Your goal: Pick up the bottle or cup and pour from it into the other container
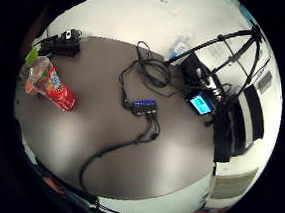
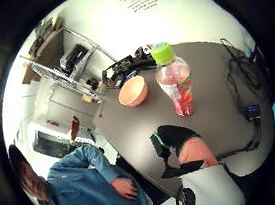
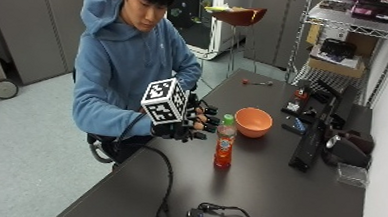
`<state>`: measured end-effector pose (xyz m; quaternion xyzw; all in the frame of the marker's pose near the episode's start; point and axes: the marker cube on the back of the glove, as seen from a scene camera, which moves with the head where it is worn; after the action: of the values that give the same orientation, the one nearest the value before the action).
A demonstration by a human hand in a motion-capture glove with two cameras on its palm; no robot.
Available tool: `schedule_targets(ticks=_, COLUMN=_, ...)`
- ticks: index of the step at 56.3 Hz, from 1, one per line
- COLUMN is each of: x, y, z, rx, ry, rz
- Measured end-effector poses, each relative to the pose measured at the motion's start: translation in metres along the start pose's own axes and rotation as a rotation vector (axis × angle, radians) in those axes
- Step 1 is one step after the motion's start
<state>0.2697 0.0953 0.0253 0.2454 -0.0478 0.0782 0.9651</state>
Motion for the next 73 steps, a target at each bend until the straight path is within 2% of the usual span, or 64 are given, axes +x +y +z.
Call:
schedule_targets(ticks=30, x=0.008, y=-0.02, z=0.062, rx=0.092, ry=-0.49, rz=0.104)
schedule_targets(ticks=73, x=-0.011, y=-0.045, z=0.118, rx=0.086, ry=-0.823, rz=0.185)
